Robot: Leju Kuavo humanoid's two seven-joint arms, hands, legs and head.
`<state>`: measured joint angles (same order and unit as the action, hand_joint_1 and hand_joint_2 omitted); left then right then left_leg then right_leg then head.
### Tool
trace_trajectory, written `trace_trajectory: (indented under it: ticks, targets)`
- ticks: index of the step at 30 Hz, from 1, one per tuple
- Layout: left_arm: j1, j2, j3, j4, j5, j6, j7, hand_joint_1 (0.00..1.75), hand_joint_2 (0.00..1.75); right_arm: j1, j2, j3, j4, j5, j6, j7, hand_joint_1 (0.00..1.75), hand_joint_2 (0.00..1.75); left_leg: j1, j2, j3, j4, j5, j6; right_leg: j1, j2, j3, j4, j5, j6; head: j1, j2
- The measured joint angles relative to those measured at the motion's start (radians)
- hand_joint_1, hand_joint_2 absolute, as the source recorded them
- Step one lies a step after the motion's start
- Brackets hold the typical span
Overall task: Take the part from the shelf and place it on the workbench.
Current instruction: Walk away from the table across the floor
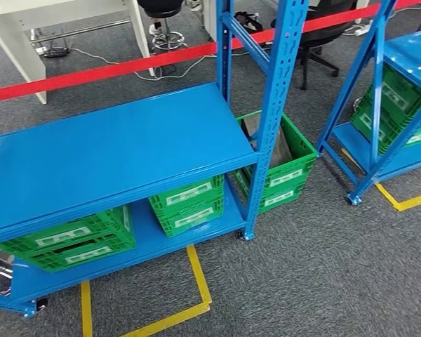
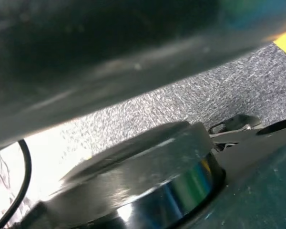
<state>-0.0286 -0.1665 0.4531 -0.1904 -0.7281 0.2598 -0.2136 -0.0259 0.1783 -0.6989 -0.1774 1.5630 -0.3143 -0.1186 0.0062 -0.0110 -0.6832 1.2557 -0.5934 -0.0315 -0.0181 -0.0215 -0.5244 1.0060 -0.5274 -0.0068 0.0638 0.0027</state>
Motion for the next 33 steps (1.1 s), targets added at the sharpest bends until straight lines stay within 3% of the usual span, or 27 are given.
trace_trajectory:
  ticks: [1, 2, 4, 5, 7, 8, 10, 11, 13, 15, 19, 20, 21, 24, 25, 26, 27, 28, 30, 32, 33]
  targets:
    - [0.001, 0.0, 0.0, 0.0, 0.0, 0.0, 0.0, 0.0, 0.0, 0.001, 0.0, 0.0, 0.0, -0.001, 0.0, 0.0, 0.0, 0.0, 0.001, 0.003, -0.018, 0.037, -0.007, 0.0, 0.001, -0.015, 0.002, 0.0, -0.002, -0.001, 0.0, 0.0]
    - [0.002, 0.0, 0.0, 0.0, 0.0, 0.0, 0.0, 0.0, 0.0, 0.0, 0.0, 0.0, 0.0, -0.001, 0.0, 0.0, 0.0, 0.0, 0.001, 0.006, -0.018, 0.036, 0.007, 0.001, 0.002, -0.029, 0.004, 0.0, -0.005, -0.001, 0.0, 0.0]
    - [0.005, 0.0, 0.001, 0.0, -0.001, 0.0, 0.001, 0.0, 0.0, -0.002, 0.0, 0.0, 0.0, -0.001, 0.0, 0.0, 0.0, 0.0, -0.002, 0.023, 0.037, -0.072, 0.076, 0.011, 0.005, -0.053, 0.013, 0.0, -0.01, 0.0, 0.0, 0.0]
    - [0.004, 0.0, 0.001, 0.0, -0.001, 0.001, 0.001, 0.0, 0.0, -0.003, 0.0, 0.0, 0.0, -0.001, 0.0, 0.0, 0.0, 0.0, -0.008, 0.047, 0.073, -0.142, 0.102, 0.018, 0.007, -0.064, 0.016, 0.0, -0.014, 0.002, 0.0, 0.0]
    - [0.0, 0.0, 0.002, 0.0, -0.003, 0.004, 0.002, 0.0, 0.0, -0.004, 0.0, 0.0, 0.0, -0.002, 0.0, 0.0, 0.0, 0.0, -0.018, 0.085, 0.114, -0.228, 0.123, 0.032, 0.012, -0.087, 0.022, -0.001, -0.021, 0.011, 0.001, 0.0]
    - [-0.001, -0.001, 0.002, 0.0, -0.004, 0.007, 0.002, 0.0, 0.0, -0.004, 0.001, 0.0, 0.0, -0.002, 0.0, 0.0, 0.0, 0.0, -0.022, 0.089, 0.115, -0.237, 0.118, 0.036, 0.015, -0.099, 0.024, -0.002, -0.024, 0.015, 0.001, 0.0]
    - [0.001, -0.002, 0.002, 0.0, -0.006, 0.014, 0.003, 0.0, 0.0, -0.007, 0.001, 0.0, 0.0, -0.002, 0.0, 0.0, 0.0, 0.0, -0.02, 0.065, 0.114, -0.245, 0.123, 0.045, 0.015, -0.113, 0.032, -0.004, -0.029, 0.025, 0.0, 0.0]
    - [0.003, -0.002, 0.002, 0.0, -0.008, 0.018, 0.004, 0.0, 0.0, -0.007, 0.001, 0.0, 0.0, -0.002, 0.0, -0.001, 0.0, 0.0, -0.017, 0.053, 0.116, -0.25, 0.126, 0.049, 0.014, -0.102, 0.032, 0.0, -0.035, 0.03, 0.002, 0.0]
    - [0.003, -0.004, 0.003, 0.0, -0.011, 0.023, 0.007, 0.0, 0.0, -0.007, 0.001, 0.0, 0.0, -0.002, 0.001, -0.002, 0.0, 0.0, -0.011, 0.035, 0.119, -0.257, 0.132, 0.057, 0.01, -0.047, 0.011, 0.046, -0.067, 0.038, 0.006, 0.0]
    - [0.002, -0.004, 0.003, 0.0, -0.012, 0.026, 0.008, 0.0, 0.0, -0.007, 0.001, 0.0, 0.0, -0.002, 0.001, -0.003, 0.0, 0.0, -0.01, 0.027, 0.118, -0.257, 0.133, 0.061, 0.008, -0.012, -0.008, 0.085, -0.089, 0.04, 0.009, 0.0]
    - [0.001, -0.004, 0.003, 0.0, -0.012, 0.027, 0.008, 0.0, 0.0, -0.006, 0.001, 0.0, 0.0, -0.002, 0.001, -0.003, 0.0, 0.0, -0.01, 0.023, 0.117, -0.257, 0.133, 0.061, 0.008, -0.007, -0.018, 0.105, -0.098, 0.04, 0.009, 0.0]
    - [0.0, -0.005, 0.003, 0.0, -0.013, 0.029, 0.009, 0.0, 0.0, -0.006, 0.001, 0.0, 0.0, -0.003, 0.001, -0.003, 0.0, 0.0, -0.01, 0.02, 0.117, -0.257, 0.133, 0.062, 0.007, -0.002, -0.027, 0.124, -0.107, 0.041, 0.009, 0.0]
    - [0.0, -0.006, 0.004, 0.0, -0.013, 0.031, 0.01, 0.0, 0.0, -0.004, 0.001, 0.0, 0.0, -0.003, 0.003, -0.003, 0.0, 0.0, -0.01, 0.007, 0.117, -0.257, 0.133, 0.062, 0.007, 0.005, -0.057, 0.178, -0.123, 0.042, 0.01, 0.0]
    - [-0.001, -0.008, 0.007, 0.0, -0.016, 0.045, 0.016, 0.0, 0.0, -0.002, 0.0, 0.0, 0.0, -0.004, 0.005, -0.009, 0.0, 0.0, -0.009, -0.079, 0.114, -0.247, 0.131, 0.05, 0.001, 0.079, -0.041, 0.085, -0.039, 0.035, 0.009, 0.0]
    - [0.0, -0.009, 0.008, 0.0, -0.016, 0.049, 0.017, 0.0, 0.0, -0.003, 0.0, 0.0, 0.001, -0.004, 0.005, -0.01, 0.0, 0.0, -0.008, -0.102, 0.112, -0.244, 0.131, 0.042, 0.0, 0.096, -0.01, 0.012, 0.001, 0.03, 0.008, 0.0]
    - [0.001, -0.009, 0.009, 0.0, -0.017, 0.051, 0.017, 0.0, 0.0, -0.003, 0.001, 0.0, 0.001, -0.005, 0.005, -0.01, 0.0, 0.0, -0.007, -0.111, 0.109, -0.244, 0.133, 0.036, 0.003, 0.09, -0.008, 0.01, 0.002, 0.024, 0.008, 0.0]
    - [0.003, -0.008, 0.01, 0.0, -0.017, 0.052, 0.018, 0.0, 0.44, -0.004, 0.001, 0.0, 0.001, -0.005, 0.005, -0.01, 0.0, 0.0, -0.005, -0.116, 0.107, -0.245, 0.134, 0.03, 0.002, 0.079, -0.005, 0.009, 0.004, 0.018, 0.008, 0.0]
    - [0.004, -0.008, 0.011, 0.0, -0.017, 0.052, 0.018, 0.0, 0.87, -0.004, 0.001, 0.0, 0.001, -0.006, 0.005, -0.01, 0.0, 0.0, -0.005, -0.107, 0.103, -0.238, 0.13, 0.025, 0.002, 0.07, -0.004, 0.007, 0.006, 0.012, 0.007, 0.0]
    - [0.003, -0.007, 0.012, 0.0, -0.017, 0.052, 0.019, 0.0, 1.75, -0.004, 0.002, 0.0, 0.001, -0.011, 0.011, -0.009, 0.0, 0.87, -0.007, -0.057, 0.075, -0.176, 0.091, 0.015, -0.001, 0.047, -0.001, 0.003, 0.007, 0.002, 0.003, 0.0]
    - [0.0, -0.008, 0.013, 0.0, -0.014, 0.047, 0.031, 0.0, 1.75, -0.002, 0.002, -0.002, 0.001, -0.027, 0.029, 0.003, 0.0, 1.75, -0.006, -0.009, 0.014, -0.043, 0.026, 0.007, 0.002, 0.024, 0.0, 0.003, 0.004, -0.004, 0.0, 0.0]
    - [0.0, -0.008, 0.014, 0.0, -0.01, 0.042, 0.04, 0.0, 1.75, -0.001, 0.002, -0.003, 0.0, -0.039, 0.039, 0.013, 0.0, 1.75, -0.004, 0.0, -0.012, 0.015, 0.006, 0.005, 0.003, 0.013, 0.001, 0.003, 0.003, -0.006, 0.0, 0.0]
